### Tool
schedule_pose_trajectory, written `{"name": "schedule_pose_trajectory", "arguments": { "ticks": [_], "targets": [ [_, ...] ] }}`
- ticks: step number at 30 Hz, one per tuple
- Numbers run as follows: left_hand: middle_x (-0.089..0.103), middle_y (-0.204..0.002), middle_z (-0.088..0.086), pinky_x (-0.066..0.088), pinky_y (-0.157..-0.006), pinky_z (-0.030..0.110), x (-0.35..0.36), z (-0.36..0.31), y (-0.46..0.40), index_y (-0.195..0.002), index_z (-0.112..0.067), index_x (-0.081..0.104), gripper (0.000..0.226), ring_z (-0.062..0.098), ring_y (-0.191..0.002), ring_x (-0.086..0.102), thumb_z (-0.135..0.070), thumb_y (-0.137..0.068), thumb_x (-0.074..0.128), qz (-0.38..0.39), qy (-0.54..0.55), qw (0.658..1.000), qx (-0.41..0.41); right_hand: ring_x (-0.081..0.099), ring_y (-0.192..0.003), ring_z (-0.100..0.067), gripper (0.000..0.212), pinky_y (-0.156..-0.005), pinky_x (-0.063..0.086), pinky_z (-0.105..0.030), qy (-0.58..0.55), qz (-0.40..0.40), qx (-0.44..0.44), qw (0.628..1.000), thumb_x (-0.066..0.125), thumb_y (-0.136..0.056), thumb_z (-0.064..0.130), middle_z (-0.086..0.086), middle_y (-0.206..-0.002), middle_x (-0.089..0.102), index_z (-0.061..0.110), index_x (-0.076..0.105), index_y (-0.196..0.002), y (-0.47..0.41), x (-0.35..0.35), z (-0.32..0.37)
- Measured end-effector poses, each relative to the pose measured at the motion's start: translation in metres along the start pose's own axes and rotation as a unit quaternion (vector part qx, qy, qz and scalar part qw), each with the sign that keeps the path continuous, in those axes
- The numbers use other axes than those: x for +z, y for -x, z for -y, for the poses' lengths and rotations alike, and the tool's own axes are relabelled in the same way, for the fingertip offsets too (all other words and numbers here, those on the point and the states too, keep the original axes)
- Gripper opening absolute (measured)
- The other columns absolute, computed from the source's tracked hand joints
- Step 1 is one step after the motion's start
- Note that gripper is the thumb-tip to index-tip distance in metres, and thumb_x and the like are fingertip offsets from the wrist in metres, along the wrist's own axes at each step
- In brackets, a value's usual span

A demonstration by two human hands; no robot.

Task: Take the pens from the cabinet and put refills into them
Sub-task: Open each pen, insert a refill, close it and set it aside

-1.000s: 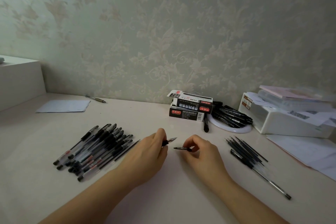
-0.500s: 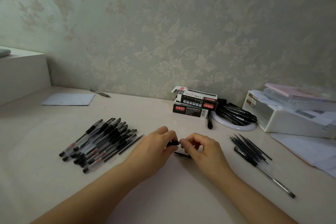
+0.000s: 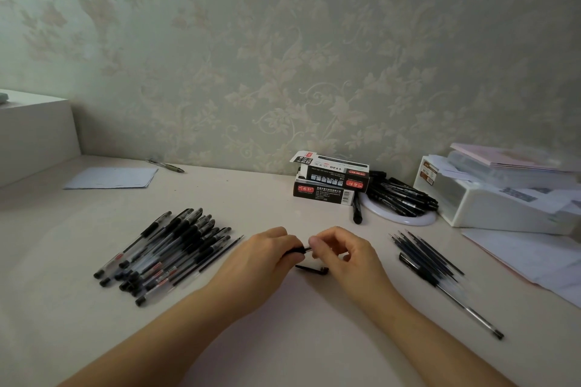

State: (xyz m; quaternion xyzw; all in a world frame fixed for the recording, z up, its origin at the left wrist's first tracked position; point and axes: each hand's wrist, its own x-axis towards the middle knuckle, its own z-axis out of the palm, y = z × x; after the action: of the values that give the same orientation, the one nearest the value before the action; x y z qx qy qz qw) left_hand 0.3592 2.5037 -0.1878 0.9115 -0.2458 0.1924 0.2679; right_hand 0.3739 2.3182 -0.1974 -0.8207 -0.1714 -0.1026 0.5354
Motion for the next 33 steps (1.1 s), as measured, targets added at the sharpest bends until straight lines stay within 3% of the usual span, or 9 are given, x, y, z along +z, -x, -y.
{"name": "schedule_pose_trajectory", "arguments": {
  "ticks": [3,6,9,13,17,23,29,33],
  "targets": [
    [0.056,-0.089,-0.008,0.045,-0.070,0.031,0.0000,0.0004,0.0004,-0.105,-0.026,0.067,0.020,0.011,-0.075,0.054,-0.033,-0.097,0.050,0.003,0.000,1.000,-0.001,0.060,-0.069,-0.004,0.010,-0.064,0.044,-0.013,0.004,0.006,-0.001,1.000,0.068,-0.090,0.032,0.008,-0.077,0.071,0.032,0.069,-0.080,0.0002,-0.0012,-0.0001],
    [0.056,-0.089,-0.008,0.045,-0.071,0.032,0.0001,0.0018,0.0005,-0.105,-0.027,0.066,0.020,0.010,-0.076,0.054,-0.034,-0.097,0.049,0.007,-0.006,1.000,-0.004,0.056,-0.071,-0.002,0.011,-0.062,0.043,-0.014,-0.003,0.024,0.002,1.000,0.070,-0.089,0.023,0.014,-0.088,0.070,0.034,0.069,-0.088,0.0009,-0.0021,-0.0016],
    [0.056,-0.088,-0.009,0.046,-0.071,0.034,0.0005,0.0025,0.0002,-0.104,-0.026,0.066,0.020,0.010,-0.076,0.054,-0.034,-0.097,0.049,0.006,-0.001,1.000,-0.004,0.058,-0.075,-0.004,0.007,-0.066,0.044,-0.014,-0.008,0.015,0.010,1.000,0.070,-0.088,0.030,0.016,-0.093,0.069,0.033,0.067,-0.093,0.0000,-0.0003,-0.0024],
    [0.058,-0.090,-0.009,0.046,-0.071,0.032,0.0024,0.0025,0.0004,-0.106,-0.027,0.067,0.020,0.010,-0.077,0.056,-0.034,-0.097,0.050,0.006,0.003,1.000,0.000,0.064,-0.074,-0.012,0.014,-0.065,0.046,-0.015,-0.006,0.007,0.018,1.000,0.067,-0.089,0.038,0.005,-0.079,0.071,0.027,0.069,-0.081,-0.0012,0.0007,-0.0022],
    [0.059,-0.093,-0.010,0.045,-0.073,0.031,0.0036,0.0036,0.0002,-0.109,-0.028,0.064,0.021,0.010,-0.080,0.056,-0.033,-0.098,0.047,0.009,0.003,1.000,0.000,0.063,-0.077,-0.011,0.007,-0.067,0.048,-0.017,-0.030,0.018,0.018,0.999,0.071,-0.089,0.024,0.007,-0.082,0.072,0.027,0.071,-0.082,-0.0009,-0.0007,-0.0016],
    [0.056,-0.087,-0.013,0.044,-0.067,0.031,0.0033,0.0024,0.0013,-0.109,-0.035,0.053,0.014,0.009,-0.073,0.051,-0.031,-0.098,0.046,0.015,0.022,1.000,0.011,0.059,-0.075,-0.004,0.012,-0.067,0.047,-0.015,-0.054,0.016,0.010,0.998,0.070,-0.088,0.011,0.011,-0.085,0.072,0.023,0.071,-0.088,-0.0004,-0.0021,0.0016],
    [0.055,-0.076,-0.012,0.041,-0.064,0.027,0.0038,0.0032,0.0007,-0.104,-0.034,0.054,0.014,0.008,-0.072,0.051,-0.026,-0.098,0.044,0.019,0.037,0.999,-0.001,0.058,-0.075,-0.002,0.010,-0.066,0.046,-0.013,-0.056,0.017,0.015,0.998,0.071,-0.088,0.014,0.014,-0.086,0.070,0.023,0.071,-0.090,0.0000,-0.0027,0.0022],
    [0.055,-0.077,-0.012,0.043,-0.067,0.028,0.0039,0.0035,0.0005,-0.102,-0.032,0.055,0.014,0.008,-0.072,0.051,-0.025,-0.098,0.044,0.020,0.040,0.999,0.004,0.063,-0.081,-0.005,0.007,-0.072,0.049,-0.017,-0.048,0.000,0.041,0.998,0.070,-0.088,0.034,0.011,-0.090,0.071,0.028,0.068,-0.091,-0.0011,-0.0007,0.0008]
  ]
}}
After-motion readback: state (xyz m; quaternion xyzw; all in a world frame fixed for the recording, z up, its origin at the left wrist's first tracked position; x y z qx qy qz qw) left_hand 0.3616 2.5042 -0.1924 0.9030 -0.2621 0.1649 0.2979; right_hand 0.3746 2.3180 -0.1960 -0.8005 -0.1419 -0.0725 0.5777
